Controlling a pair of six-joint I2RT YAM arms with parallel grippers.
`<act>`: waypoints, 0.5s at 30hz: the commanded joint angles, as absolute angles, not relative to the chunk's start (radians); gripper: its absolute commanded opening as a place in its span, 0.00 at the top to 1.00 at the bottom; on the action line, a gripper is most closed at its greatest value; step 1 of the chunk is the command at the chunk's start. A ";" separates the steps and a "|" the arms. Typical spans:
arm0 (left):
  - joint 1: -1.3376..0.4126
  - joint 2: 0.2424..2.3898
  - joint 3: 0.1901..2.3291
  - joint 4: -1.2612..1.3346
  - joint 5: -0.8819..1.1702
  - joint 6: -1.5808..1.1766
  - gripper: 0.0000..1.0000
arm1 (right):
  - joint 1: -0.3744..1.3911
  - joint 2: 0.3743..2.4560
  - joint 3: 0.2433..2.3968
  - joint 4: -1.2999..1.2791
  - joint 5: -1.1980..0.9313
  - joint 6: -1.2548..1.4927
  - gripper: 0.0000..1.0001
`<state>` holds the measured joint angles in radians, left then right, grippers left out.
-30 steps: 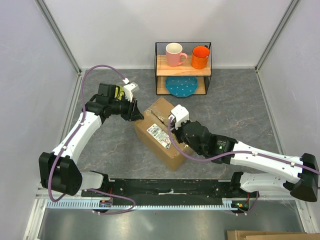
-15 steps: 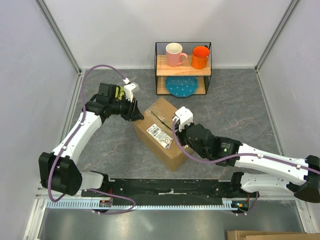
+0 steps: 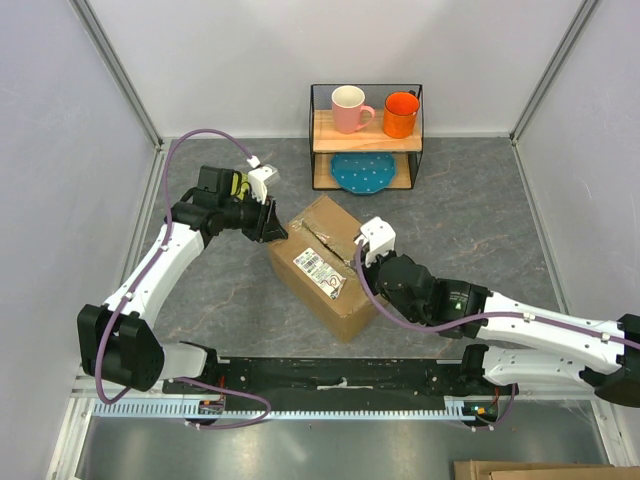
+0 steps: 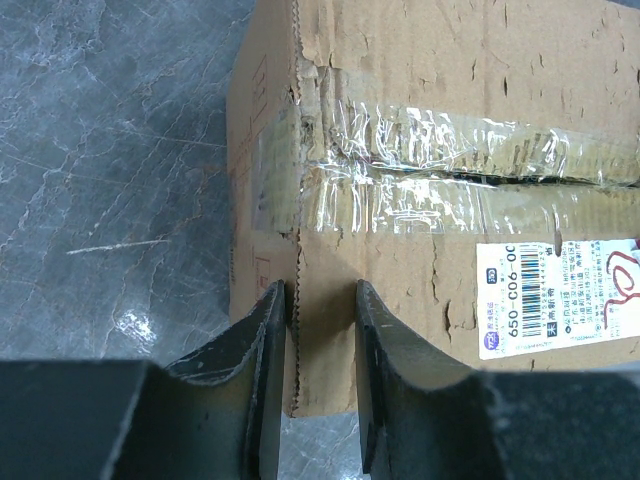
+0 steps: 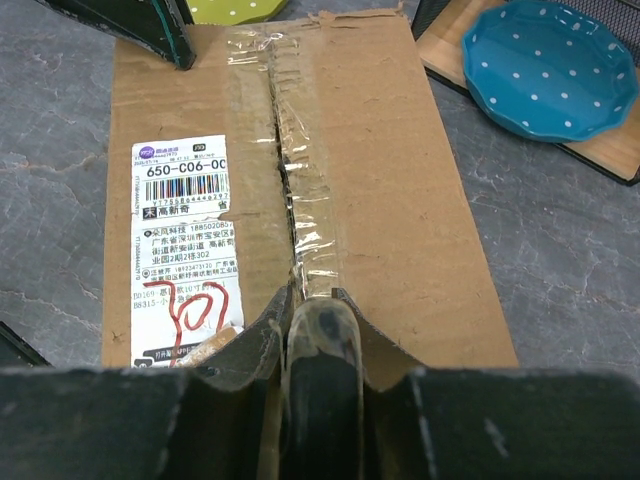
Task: Unpack the express box
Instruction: Cut the express box at the center of the board.
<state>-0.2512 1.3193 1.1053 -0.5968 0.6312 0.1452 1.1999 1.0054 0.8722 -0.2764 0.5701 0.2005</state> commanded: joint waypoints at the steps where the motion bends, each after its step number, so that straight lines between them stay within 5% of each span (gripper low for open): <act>1: -0.236 1.351 1.106 -0.644 0.425 0.181 0.79 | 1.224 0.969 0.844 -0.425 0.580 0.230 1.00; 15: -0.238 1.362 1.111 -0.644 0.405 0.183 0.80 | 1.262 0.937 0.851 -0.552 0.621 0.313 1.00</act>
<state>-0.2607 1.3216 1.1091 -0.5995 0.6300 0.1452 1.2331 0.9649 0.8513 -0.3141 0.6052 0.2783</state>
